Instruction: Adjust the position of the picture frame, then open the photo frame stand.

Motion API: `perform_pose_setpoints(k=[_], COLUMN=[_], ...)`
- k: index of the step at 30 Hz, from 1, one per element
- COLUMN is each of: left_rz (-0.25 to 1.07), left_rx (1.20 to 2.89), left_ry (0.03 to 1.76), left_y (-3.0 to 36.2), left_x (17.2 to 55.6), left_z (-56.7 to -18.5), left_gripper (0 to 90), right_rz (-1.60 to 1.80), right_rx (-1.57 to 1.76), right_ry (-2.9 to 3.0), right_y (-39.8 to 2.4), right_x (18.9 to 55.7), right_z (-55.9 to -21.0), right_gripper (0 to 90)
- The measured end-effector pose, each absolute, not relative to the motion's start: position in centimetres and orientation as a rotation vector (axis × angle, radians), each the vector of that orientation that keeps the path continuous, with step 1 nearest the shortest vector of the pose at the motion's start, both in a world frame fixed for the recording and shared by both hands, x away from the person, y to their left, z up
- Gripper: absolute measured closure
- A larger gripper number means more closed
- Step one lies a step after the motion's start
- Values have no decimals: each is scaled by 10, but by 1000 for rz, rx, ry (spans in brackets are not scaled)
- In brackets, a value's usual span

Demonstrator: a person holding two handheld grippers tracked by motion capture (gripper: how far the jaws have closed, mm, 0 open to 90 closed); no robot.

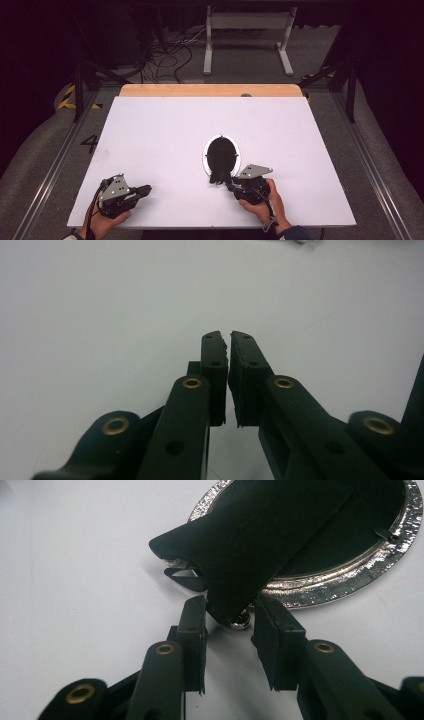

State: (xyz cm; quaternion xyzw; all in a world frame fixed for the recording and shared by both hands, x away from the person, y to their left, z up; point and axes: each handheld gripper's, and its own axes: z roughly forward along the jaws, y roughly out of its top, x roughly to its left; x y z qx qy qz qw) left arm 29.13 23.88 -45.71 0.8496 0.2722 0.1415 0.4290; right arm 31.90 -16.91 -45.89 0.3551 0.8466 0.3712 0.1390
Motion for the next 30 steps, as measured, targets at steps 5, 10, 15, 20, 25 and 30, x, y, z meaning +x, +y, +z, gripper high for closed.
perform_pose_setpoints(k=[5, 10, 15, 20, 25, 30], left_rz=[348, 343, 323, 327, 338, 338], left_rx=[2115, 2118, 2119, 2120, 2123, 2133], left_ry=[690, 689, 689, 687, 681, 675], left_y=[240, 240, 238, 237, 236, 232], left_x=[292, 294, 295, 294, 294, 295], left_z=[-458, -459, -460, -460, -459, -458], left_gripper=[829, 826, 826, 813, 801, 790], right_rz=[1071, 1079, 1089, 1085, 1081, 1034], right_rx=[1032, 1032, 1032, 1032, 1036, 1026], right_ry=[2445, 2448, 2448, 2448, 2460, 2492], right_y=[-169, -169, -170, -170, -171, -175], right_x=[319, 320, 319, 319, 319, 316], right_z=[-459, -459, -460, -459, -458, -455], right_gripper=[663, 662, 661, 661, 646, 642])
